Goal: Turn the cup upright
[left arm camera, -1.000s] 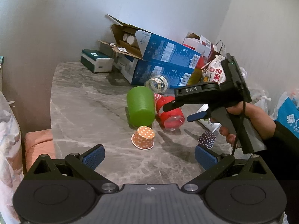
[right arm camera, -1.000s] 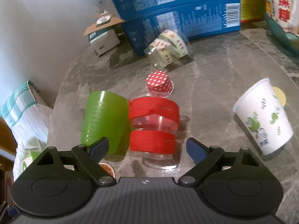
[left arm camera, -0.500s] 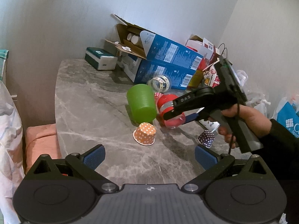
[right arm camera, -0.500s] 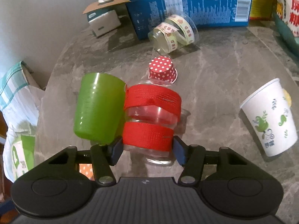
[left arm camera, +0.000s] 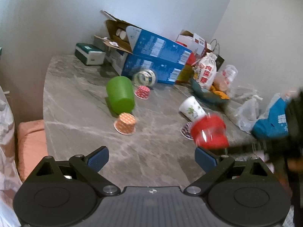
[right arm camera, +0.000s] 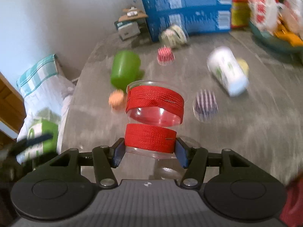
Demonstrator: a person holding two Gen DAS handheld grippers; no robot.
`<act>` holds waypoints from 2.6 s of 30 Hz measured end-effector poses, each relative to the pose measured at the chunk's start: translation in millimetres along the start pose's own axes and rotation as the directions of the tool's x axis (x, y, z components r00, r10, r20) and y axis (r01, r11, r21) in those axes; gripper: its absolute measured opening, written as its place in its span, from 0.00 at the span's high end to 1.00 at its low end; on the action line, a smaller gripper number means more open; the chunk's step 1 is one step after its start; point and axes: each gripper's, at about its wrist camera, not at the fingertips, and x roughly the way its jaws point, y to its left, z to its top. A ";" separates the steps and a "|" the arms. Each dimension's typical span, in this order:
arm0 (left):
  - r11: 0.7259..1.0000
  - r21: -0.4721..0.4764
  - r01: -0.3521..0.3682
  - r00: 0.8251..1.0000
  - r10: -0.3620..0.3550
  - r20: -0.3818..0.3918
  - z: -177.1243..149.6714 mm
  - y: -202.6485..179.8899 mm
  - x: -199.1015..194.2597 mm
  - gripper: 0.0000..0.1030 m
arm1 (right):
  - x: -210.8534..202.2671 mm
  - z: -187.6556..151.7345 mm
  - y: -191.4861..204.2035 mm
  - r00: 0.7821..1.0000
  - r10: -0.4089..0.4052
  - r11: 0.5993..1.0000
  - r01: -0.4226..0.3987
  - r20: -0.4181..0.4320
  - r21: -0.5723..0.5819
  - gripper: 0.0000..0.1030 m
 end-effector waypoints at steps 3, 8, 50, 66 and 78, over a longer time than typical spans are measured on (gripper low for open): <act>1.000 -0.026 0.017 0.999 -0.019 -0.050 -8.8 -7.8 6.8 0.04 | -3.5 -33.5 1.4 1.000 -0.002 1.000 0.002 0.010 0.024 0.44; 0.994 -0.107 0.026 0.991 -0.040 -0.131 -18.7 -16.6 19.4 0.04 | 14.7 -61.0 -2.6 0.999 0.029 0.996 -0.030 0.016 0.086 0.44; 0.999 -0.021 -0.048 0.930 0.037 -0.367 -13.3 -89.9 115.1 0.25 | 13.1 -101.8 -1.1 0.986 0.101 0.994 -0.106 0.132 0.029 0.44; 0.999 -0.029 0.021 0.924 -0.031 -0.380 -12.5 -82.7 116.7 0.28 | 15.9 -101.1 -8.6 0.982 0.143 0.986 -0.152 0.120 0.070 0.43; 0.998 -0.020 0.058 0.929 -0.061 -0.365 -12.9 -81.9 114.0 0.28 | 14.3 -102.9 -12.9 0.978 0.167 0.980 -0.179 0.125 0.092 0.18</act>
